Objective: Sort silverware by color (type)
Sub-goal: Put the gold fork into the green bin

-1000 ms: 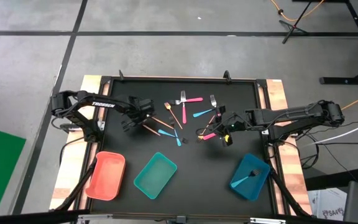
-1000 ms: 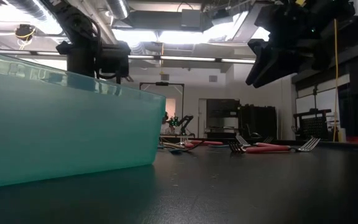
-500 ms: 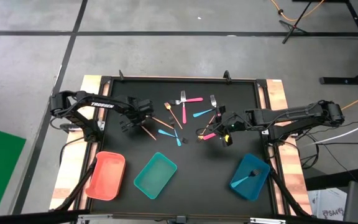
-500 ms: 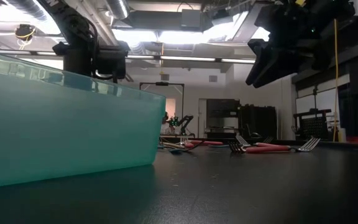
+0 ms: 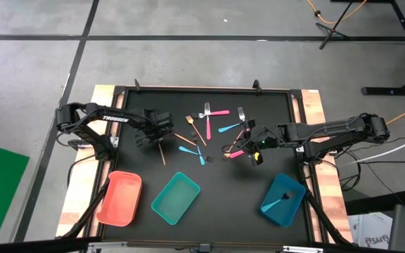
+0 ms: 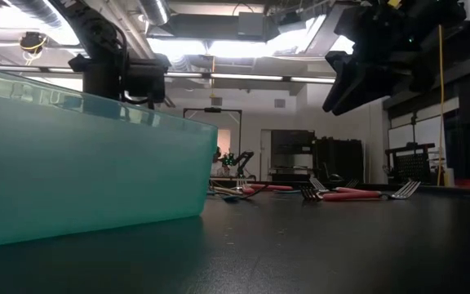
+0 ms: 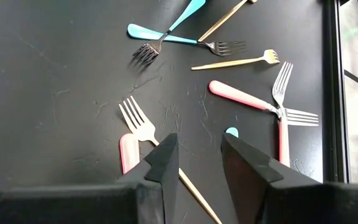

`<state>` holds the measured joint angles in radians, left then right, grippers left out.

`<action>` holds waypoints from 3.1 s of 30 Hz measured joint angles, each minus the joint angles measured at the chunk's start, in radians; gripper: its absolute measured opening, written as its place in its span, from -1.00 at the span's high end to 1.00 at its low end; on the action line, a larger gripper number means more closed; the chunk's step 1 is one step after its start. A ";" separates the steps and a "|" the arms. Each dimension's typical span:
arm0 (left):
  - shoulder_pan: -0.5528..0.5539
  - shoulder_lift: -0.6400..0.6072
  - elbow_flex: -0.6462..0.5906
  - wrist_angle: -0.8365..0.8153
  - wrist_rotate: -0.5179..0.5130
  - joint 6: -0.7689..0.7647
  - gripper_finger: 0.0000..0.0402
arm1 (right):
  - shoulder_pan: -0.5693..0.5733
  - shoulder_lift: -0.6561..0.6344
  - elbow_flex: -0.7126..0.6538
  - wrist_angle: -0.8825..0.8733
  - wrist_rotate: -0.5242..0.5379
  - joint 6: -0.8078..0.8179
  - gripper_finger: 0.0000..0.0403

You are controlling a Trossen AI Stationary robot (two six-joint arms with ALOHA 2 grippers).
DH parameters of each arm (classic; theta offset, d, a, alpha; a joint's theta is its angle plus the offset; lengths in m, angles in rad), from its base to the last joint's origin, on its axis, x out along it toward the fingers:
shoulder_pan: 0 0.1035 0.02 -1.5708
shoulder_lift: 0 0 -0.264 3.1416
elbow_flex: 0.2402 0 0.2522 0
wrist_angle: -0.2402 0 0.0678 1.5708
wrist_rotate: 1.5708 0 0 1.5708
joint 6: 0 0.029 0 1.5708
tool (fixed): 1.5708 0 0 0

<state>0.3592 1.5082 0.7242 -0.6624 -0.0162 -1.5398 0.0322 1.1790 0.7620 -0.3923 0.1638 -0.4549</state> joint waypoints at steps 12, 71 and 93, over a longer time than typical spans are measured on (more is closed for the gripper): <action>0.001 -0.092 0.080 -0.002 0.047 0.194 0.98 | 0.000 0.000 0.000 0.000 0.000 0.002 0.44; -0.719 0.170 0.358 0.127 0.158 -0.440 0.97 | 0.000 0.000 0.000 -0.003 0.000 0.005 0.44; -0.719 0.170 0.358 0.125 0.117 -0.388 0.76 | 0.000 0.000 0.000 -0.003 0.000 0.004 0.44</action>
<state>-0.3603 1.6783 1.0821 -0.5377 0.1011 -1.9282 0.0322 1.1786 0.7620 -0.3958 0.1638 -0.4507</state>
